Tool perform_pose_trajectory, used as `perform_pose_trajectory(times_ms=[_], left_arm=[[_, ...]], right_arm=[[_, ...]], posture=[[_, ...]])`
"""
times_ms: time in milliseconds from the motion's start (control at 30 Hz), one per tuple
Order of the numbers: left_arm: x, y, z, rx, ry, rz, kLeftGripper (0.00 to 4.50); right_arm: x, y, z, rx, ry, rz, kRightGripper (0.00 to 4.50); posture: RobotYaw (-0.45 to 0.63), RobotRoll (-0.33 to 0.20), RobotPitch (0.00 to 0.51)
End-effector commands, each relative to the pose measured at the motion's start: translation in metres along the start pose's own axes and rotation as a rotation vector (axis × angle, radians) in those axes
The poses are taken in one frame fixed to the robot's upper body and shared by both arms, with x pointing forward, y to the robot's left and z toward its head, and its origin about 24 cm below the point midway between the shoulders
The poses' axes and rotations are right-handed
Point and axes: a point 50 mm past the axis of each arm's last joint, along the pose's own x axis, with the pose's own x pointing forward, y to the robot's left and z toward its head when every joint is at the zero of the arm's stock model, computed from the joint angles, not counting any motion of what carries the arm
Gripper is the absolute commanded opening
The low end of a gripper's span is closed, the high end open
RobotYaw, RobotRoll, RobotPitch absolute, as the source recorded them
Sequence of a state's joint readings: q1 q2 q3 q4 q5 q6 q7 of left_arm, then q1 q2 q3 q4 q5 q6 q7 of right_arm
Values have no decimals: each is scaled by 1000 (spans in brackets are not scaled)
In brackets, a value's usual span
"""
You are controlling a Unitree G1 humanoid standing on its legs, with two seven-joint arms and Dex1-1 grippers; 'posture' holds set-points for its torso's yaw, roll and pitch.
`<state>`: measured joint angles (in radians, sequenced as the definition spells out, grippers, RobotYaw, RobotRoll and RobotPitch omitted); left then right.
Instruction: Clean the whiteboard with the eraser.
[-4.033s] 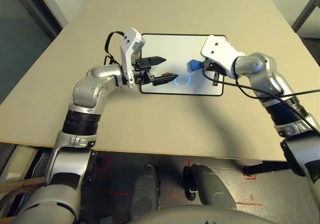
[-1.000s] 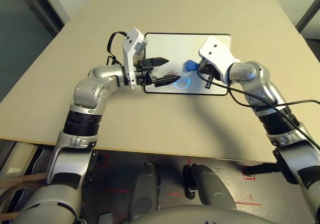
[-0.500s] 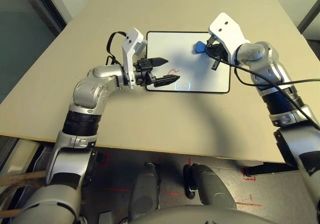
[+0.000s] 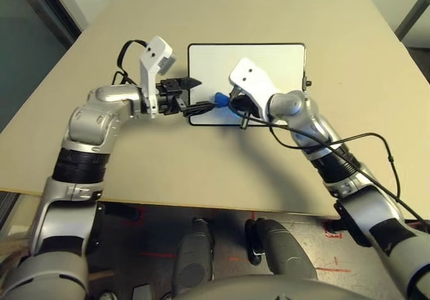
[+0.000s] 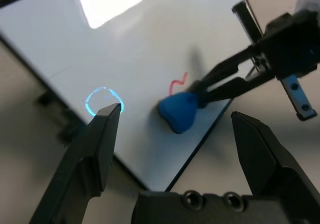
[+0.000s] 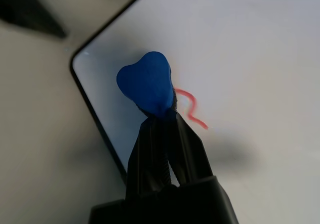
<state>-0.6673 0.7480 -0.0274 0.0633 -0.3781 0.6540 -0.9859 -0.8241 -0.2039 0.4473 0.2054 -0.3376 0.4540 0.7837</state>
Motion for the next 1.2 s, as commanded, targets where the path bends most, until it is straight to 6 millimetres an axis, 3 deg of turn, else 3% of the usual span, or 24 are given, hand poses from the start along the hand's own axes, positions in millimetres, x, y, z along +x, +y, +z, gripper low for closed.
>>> perform_pose_trajectory(times_ms=[33, 233, 400, 867, 1200], left_arm=[[-5, 1, -6, -13, 23, 8, 4500], [-4, -7, -11, -37, 33, -11, 4500], [-3, -11, -13, -48, 33, -22, 4500], [1, -13, -8, -49, 30, -42, 4500], [4, -14, -6, -45, 29, -57, 4500]], right_arm=[[6, -5, -16, 28, 72, -14, 2], [1, -36, 8, 2, 12, -93, 2], [0, -39, 18, -3, -18, -110, 2], [15, 18, -2, 38, 12, 44, 2], [6, -19, 12, 38, -20, -92, 2]], posture=[[-12, 0, 160], [-7, 0, 156], [-9, 0, 155], [-8, 0, 171], [-19, 0, 173]])
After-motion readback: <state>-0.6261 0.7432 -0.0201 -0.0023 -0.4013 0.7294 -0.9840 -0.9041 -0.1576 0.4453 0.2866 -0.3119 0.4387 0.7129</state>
